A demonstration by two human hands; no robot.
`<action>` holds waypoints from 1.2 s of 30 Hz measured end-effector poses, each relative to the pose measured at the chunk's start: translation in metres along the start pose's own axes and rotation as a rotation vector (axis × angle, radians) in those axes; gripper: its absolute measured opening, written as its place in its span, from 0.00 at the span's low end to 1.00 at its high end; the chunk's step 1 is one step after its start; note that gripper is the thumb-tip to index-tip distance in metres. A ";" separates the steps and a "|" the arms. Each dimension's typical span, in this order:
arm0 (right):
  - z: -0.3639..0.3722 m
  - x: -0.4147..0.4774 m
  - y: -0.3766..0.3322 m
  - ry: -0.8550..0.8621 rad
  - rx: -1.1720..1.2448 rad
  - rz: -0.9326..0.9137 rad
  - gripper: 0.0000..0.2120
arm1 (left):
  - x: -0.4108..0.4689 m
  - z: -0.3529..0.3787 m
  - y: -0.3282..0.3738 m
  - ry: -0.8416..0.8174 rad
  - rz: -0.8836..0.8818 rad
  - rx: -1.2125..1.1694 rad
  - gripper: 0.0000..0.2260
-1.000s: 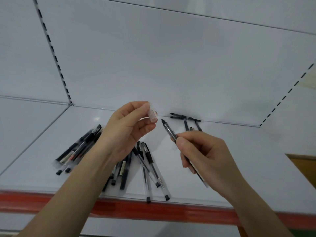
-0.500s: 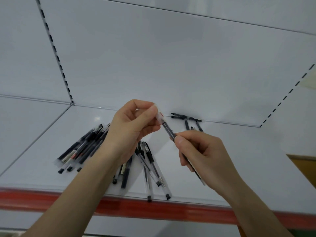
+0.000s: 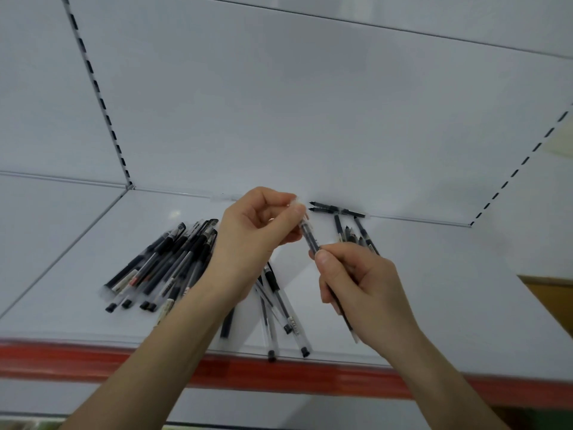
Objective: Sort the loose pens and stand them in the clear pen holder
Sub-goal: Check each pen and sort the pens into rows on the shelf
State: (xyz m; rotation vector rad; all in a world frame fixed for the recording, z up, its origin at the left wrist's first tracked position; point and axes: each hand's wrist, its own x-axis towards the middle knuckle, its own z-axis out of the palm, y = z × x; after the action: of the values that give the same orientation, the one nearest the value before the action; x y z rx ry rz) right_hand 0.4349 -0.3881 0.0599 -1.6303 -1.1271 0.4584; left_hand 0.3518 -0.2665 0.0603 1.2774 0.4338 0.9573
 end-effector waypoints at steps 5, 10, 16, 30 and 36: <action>-0.007 0.007 0.017 -0.179 -0.163 0.142 0.11 | 0.007 -0.009 -0.022 -0.009 -0.100 0.314 0.03; -0.019 0.007 0.037 -0.202 -0.319 0.205 0.08 | 0.019 -0.020 -0.033 -0.001 -0.075 0.754 0.05; -0.045 0.029 0.055 0.012 -0.595 0.177 0.09 | 0.019 -0.021 -0.038 -0.045 -0.018 1.305 0.11; -0.032 0.063 0.066 -0.112 -0.860 0.297 0.18 | 0.022 -0.012 -0.039 -0.173 0.085 1.319 0.08; -0.048 0.057 0.068 0.012 -0.514 0.352 0.17 | 0.036 0.024 -0.051 -0.388 0.040 1.439 0.14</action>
State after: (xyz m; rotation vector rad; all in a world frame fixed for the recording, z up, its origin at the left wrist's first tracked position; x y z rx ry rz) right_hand 0.5286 -0.3661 0.0306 -2.2973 -0.9986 0.3994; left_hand 0.4078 -0.2516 0.0273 2.6964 0.8346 0.2830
